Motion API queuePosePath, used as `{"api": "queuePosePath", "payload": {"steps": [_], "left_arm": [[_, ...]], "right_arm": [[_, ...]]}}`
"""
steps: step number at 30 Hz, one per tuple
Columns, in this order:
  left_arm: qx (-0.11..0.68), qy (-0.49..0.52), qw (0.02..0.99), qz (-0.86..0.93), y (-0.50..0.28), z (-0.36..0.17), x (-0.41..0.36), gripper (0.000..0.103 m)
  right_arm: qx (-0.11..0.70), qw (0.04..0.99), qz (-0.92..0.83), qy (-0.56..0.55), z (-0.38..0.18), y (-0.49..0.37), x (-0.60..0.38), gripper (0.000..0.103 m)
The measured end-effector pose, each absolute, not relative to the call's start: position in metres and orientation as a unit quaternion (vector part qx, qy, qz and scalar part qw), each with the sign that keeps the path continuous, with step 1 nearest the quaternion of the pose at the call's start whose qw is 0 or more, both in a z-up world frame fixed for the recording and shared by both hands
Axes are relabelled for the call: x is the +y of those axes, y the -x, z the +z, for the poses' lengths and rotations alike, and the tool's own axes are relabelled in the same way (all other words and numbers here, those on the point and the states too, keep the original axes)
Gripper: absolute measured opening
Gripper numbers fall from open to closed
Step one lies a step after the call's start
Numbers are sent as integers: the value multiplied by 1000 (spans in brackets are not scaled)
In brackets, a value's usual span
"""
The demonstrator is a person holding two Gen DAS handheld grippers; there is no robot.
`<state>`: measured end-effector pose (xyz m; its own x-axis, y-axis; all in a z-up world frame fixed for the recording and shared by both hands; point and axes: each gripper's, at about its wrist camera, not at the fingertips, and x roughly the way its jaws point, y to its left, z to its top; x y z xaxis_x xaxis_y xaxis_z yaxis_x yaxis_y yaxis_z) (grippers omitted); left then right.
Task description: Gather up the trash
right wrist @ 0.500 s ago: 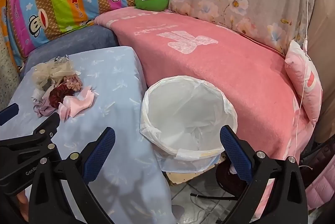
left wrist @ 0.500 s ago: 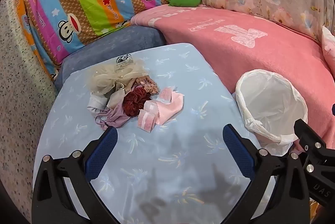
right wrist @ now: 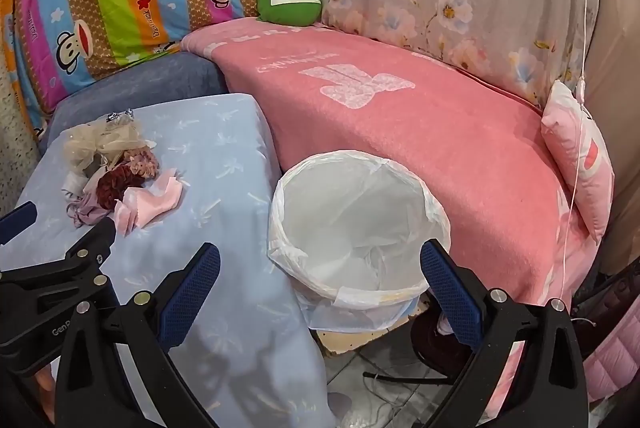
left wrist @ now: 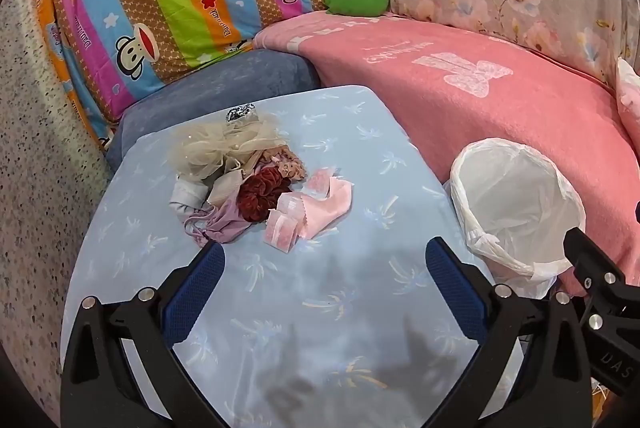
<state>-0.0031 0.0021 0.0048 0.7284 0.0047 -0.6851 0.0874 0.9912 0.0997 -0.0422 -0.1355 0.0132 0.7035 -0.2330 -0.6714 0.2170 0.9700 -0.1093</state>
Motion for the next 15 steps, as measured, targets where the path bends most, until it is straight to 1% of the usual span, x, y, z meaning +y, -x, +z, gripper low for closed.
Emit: {"api": "queuePosePath", "payload": {"steps": [15], "left_arm": [[367,-56,928,-20,3,6,4,96]], "right_arm": [[362,924,-119,13,17,44,-137,97]]}}
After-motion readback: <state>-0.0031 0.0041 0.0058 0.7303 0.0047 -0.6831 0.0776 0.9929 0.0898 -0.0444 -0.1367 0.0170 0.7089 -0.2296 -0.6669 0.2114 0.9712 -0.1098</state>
